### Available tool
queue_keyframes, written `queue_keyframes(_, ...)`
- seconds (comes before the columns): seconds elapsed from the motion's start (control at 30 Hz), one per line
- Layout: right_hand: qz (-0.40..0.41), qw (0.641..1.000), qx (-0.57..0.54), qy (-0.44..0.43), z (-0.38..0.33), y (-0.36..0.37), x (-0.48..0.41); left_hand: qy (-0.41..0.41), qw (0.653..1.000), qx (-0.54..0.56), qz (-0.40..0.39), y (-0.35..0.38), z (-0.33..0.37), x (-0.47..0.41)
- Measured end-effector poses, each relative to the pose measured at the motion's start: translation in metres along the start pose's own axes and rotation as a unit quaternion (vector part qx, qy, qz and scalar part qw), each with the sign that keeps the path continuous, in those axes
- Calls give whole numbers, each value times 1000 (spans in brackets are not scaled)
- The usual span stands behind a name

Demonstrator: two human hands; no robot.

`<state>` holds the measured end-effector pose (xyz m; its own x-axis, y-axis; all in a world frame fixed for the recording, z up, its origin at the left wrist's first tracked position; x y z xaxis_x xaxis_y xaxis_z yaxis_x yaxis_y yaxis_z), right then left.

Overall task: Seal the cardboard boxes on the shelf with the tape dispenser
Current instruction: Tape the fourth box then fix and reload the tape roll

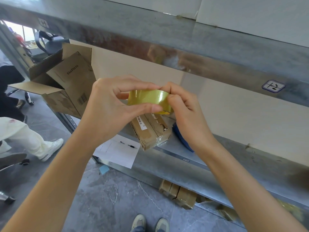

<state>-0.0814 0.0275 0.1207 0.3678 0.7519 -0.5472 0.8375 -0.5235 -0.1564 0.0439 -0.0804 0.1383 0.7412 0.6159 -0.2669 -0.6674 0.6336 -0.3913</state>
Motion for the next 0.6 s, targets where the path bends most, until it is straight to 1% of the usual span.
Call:
queue_keyframes(0.23, -79, 996, -30, -13, -1, -14, 0, -2, 999, 30, -16, -5, 1, -1)
queue_keyframes(0.4, -93, 995, -30, -1, -3, -21, 1, -2, 997, 65, -34, -8, -1, 0)
queue_keyframes(0.6, -87, 995, -54, 6, -6, -23, 1, 24, 997, 56, -37, -8, 2, 1)
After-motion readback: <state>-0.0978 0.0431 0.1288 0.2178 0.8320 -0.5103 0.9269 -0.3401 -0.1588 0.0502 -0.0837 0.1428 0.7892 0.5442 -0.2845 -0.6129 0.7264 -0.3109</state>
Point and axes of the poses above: each hand's wrist, its own x-axis away from the middle knuckle, its own y-axis out of the palm, z = x × y, the point moved 2 cm from there along -x, towards the middle knuckle, and after that the axes turned 15 degrees about -y, right-handed, at the moved point
